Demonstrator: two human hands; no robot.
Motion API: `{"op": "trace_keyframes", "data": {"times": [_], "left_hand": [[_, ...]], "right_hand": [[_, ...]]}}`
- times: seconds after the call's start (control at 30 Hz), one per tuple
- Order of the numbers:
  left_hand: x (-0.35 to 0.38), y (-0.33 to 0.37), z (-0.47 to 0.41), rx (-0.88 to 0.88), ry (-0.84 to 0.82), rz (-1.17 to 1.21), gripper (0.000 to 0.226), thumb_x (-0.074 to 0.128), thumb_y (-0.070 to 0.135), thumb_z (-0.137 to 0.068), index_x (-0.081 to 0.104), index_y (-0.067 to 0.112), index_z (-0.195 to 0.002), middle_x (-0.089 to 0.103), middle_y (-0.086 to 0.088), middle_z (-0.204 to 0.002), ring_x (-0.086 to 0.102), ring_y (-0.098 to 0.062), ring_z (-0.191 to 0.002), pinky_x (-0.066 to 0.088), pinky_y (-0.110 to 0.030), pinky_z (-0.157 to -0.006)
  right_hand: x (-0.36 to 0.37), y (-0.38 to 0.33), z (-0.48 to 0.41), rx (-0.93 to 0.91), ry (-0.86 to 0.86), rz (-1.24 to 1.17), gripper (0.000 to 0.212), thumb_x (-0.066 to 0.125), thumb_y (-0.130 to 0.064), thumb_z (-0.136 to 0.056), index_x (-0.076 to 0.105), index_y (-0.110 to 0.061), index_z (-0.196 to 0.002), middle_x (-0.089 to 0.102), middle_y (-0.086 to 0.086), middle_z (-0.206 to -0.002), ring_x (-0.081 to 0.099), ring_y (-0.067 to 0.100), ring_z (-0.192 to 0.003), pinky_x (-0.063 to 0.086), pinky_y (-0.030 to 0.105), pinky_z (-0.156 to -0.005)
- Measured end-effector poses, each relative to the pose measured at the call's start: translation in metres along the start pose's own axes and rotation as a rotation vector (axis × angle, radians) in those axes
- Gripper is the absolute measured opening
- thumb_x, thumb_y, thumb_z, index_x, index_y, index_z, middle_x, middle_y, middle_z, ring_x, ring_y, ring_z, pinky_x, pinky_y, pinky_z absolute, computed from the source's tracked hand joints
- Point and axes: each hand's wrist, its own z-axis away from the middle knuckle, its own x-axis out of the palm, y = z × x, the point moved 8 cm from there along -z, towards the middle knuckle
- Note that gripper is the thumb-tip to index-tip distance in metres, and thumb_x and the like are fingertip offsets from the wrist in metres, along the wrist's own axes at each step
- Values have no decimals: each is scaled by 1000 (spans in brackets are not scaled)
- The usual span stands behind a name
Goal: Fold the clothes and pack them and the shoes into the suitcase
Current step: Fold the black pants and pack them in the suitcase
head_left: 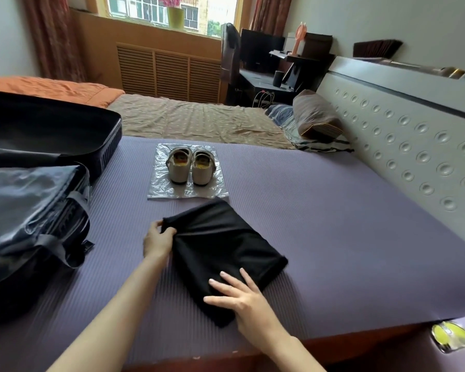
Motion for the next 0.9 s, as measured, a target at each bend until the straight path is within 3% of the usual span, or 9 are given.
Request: {"op": "trace_keyframes", "data": {"times": [0.1, 0.23, 0.33, 0.43, 0.57, 0.63, 0.7, 0.77, 0.9], "left_hand": [[-36, -23, 23, -89, -58, 76, 13, 52, 4, -88, 51, 9, -100, 54, -11, -101, 54, -26, -85, 51, -34, -58], [-62, -36, 52, -148, -178, 92, 15, 45, -8, -90, 50, 6, -86, 51, -15, -91, 55, -25, -74, 55, -29, -47], [-71, -33, 72, -147, -230, 25, 12, 48, -10, -90, 50, 2, -88, 54, -17, -91, 57, -25, -73, 56, -26, -46], [-73, -36, 86, -181, -257, -56, 8, 51, -6, -89, 49, 2, -88, 54, -18, -92, 56, -24, -73, 56, -34, -49], [-79, -26, 89, -124, -218, -169, 29, 65, 35, -86, 58, 6, -86, 59, -10, -87, 57, -19, -80, 54, -35, -63], [-86, -17, 83, -11, -131, -297, 38, 68, 46, -81, 64, 8, -81, 66, -9, -78, 63, -22, -74, 57, -38, -70], [-86, -16, 79, 56, -101, -317, 33, 69, 38, -83, 64, 7, -75, 66, -9, -72, 62, -22, -66, 58, -40, -70], [-85, -26, 75, 35, -126, -241, 28, 64, 26, -88, 63, 1, -76, 62, -12, -74, 59, -23, -70, 59, -39, -68], [-97, -47, 79, -17, -162, -181, 27, 56, 15, -93, 67, -1, -74, 66, -18, -78, 64, -26, -79, 58, -29, -61]], "right_hand": [[-10, 17, 6, 84, 65, -92, 61, 37, 0, -70, 67, -37, -109, 60, -15, -128, 44, 5, -130, 16, 28, -113], [-7, 30, 19, 180, 48, -403, 74, 36, 9, -66, 67, -46, -104, 53, -27, -130, 31, -4, -136, 3, 22, -118], [-14, 33, 22, 298, 45, -608, 59, 39, -1, -68, 71, -41, -97, 60, -33, -117, 39, -8, -129, 9, 23, -118], [-26, 36, 21, 395, 76, -703, 47, 39, -9, -73, 67, -31, -104, 70, -24, -98, 55, -4, -113, 16, 23, -116], [-34, 42, 20, 500, 179, -736, 23, 53, -15, -93, 68, -30, -101, 72, -13, -90, 65, 19, -94, 44, 31, -98], [-38, 48, 23, 585, 316, -591, 14, 66, -24, -88, 67, -31, -100, 63, -16, -101, 55, 8, -103, 43, 25, -94], [-33, 55, 29, 779, 342, -466, 35, 74, -38, -78, 58, -29, -107, 50, -13, -105, 41, 7, -106, 35, 21, -92], [-19, 59, 32, 939, 275, -532, 48, 79, -38, -73, 52, -23, -110, 51, -9, -102, 44, 11, -103, 38, 25, -88], [-21, 57, 29, 911, 368, -652, 36, 79, -16, -75, 56, -20, -103, 63, -6, -93, 60, 9, -89, 50, 28, -80]]}}
